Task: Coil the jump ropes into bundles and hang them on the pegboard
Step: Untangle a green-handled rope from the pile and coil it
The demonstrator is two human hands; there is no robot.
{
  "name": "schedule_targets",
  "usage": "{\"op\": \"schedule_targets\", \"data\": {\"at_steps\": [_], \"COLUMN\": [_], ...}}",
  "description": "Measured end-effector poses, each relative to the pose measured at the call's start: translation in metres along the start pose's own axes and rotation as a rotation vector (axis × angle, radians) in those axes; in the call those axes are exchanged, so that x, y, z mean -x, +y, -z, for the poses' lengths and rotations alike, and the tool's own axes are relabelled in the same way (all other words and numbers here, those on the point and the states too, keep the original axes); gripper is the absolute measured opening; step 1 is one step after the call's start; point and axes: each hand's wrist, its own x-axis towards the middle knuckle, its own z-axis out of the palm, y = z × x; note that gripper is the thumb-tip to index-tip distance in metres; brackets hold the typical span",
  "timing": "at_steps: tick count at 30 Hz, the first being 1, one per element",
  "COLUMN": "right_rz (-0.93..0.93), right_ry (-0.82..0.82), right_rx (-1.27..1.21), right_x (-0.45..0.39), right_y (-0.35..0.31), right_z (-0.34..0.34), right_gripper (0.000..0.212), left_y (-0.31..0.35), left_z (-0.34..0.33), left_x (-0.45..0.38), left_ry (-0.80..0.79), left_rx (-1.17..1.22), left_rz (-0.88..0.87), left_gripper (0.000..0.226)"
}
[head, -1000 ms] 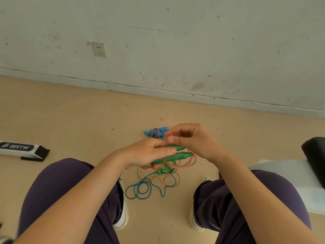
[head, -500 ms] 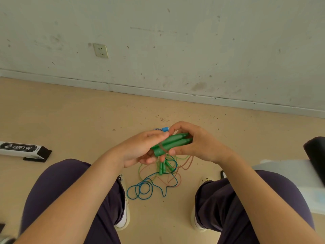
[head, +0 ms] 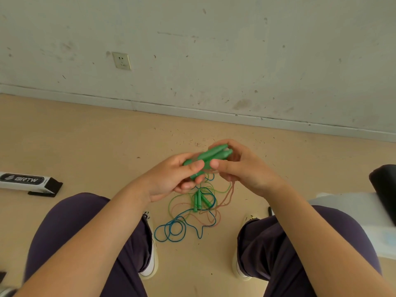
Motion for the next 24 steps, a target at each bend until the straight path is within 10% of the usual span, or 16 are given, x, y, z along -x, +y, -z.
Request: {"op": "schedule_targets", "data": {"at_steps": [11,24], "right_rz": [-0.040,-0.066], "right_ry": [0.129,0.177], "right_rx": [0.179,0.139], "right_x": [-0.011,-0.006], "right_y": [0.010,0.004], "right_z": [-0.036,-0.034], "right_gripper": [0.012,0.019], "left_y": [-0.013,-0.006], "left_z": [-0.008,-0.002], "left_x": [-0.013,-0.011], "left_ry": [0.583,0.319], "left_rx": [-0.526,-0.196], "left_rz": [-0.277,-0.144], "left_gripper": [0.017,0.020]}}
